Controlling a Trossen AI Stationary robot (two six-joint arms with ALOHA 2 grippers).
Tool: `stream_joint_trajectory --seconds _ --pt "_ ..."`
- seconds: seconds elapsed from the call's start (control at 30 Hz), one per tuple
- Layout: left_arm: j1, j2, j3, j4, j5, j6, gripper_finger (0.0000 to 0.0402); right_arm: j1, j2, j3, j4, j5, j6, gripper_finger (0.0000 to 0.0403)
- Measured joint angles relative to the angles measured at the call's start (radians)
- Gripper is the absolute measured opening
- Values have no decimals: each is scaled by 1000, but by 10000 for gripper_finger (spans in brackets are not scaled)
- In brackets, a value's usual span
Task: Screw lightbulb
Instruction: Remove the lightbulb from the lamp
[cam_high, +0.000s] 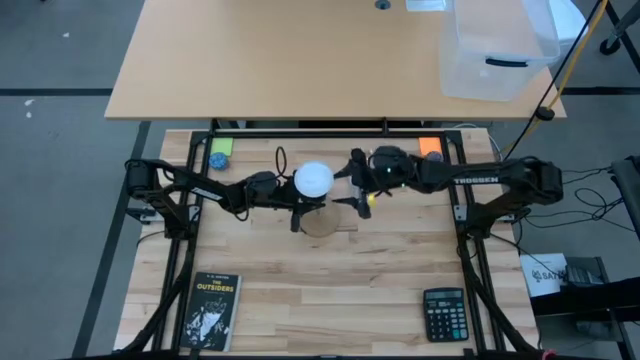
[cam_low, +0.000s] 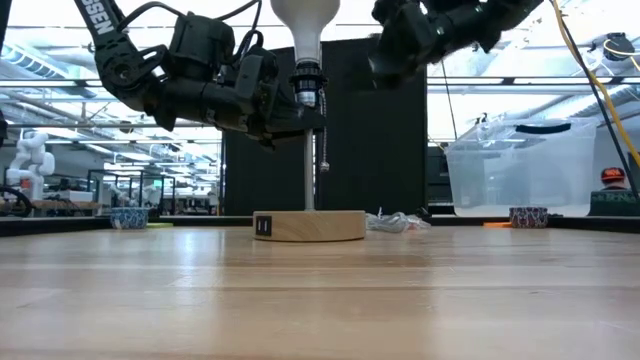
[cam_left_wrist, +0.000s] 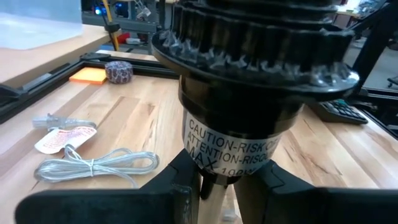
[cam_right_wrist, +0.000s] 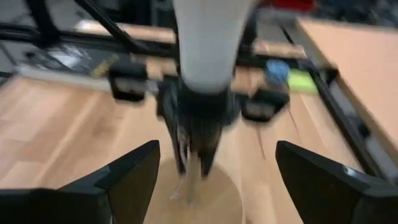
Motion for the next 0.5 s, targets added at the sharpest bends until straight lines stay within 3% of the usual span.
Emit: stream_joint_trajectory --seconds 0.1,0.2,0.4,0.5 --pt "0 0 0 0 -11 -3 71 39 2 -69 83 97 62 313" --pt "0 0 0 4 -19 -4 71 107 2 -164 316 194 108 313" --pt "0 0 0 7 -54 -4 71 248 25 -272 673 626 73 313" --pt "0 0 -1 10 -81 -7 71 278 86 -255 753 671 47 313"
